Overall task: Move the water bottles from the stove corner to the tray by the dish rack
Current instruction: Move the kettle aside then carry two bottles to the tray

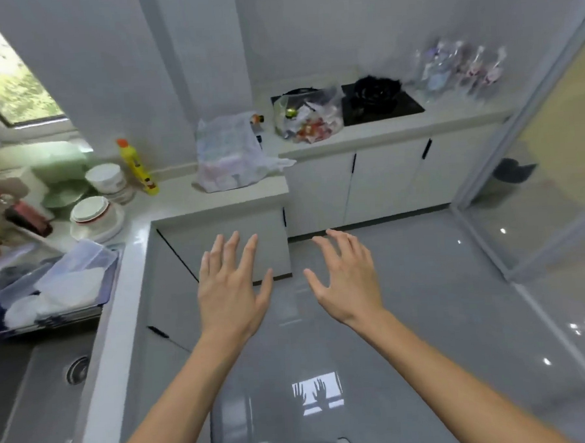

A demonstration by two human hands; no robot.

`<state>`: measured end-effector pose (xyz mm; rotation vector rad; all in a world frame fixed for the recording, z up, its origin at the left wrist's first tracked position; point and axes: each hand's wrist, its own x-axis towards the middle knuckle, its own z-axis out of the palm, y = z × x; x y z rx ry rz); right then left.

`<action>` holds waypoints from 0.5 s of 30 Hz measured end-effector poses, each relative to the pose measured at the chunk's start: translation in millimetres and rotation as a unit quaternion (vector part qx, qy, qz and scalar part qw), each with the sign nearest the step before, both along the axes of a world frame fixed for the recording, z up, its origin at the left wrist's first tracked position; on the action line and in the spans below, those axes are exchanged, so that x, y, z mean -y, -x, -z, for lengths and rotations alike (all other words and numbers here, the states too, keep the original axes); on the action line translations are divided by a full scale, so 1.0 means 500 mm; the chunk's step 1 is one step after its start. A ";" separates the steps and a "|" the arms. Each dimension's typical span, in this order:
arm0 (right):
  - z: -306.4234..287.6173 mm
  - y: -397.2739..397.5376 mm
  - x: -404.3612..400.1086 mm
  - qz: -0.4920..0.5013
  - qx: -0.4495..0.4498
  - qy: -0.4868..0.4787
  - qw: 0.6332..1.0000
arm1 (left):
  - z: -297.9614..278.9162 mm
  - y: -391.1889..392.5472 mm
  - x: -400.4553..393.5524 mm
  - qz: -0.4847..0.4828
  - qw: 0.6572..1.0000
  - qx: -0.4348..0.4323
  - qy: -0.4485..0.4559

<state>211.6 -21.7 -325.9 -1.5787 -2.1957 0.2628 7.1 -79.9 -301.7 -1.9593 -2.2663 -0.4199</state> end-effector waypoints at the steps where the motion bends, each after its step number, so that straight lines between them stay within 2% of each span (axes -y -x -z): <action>1: 0.000 -0.017 -0.027 0.013 -0.006 -0.001 1.000 | 0.001 -0.014 -0.037 0.014 1.000 0.003 -0.003; 11: 0.032 -0.146 -0.350 0.142 0.011 0.007 0.990 | 0.056 -0.106 -0.479 0.136 0.990 0.043 0.008; 15: 0.013 -0.182 -0.481 0.191 0.016 0.011 0.981 | 0.037 -0.141 -0.656 0.186 0.981 0.050 0.006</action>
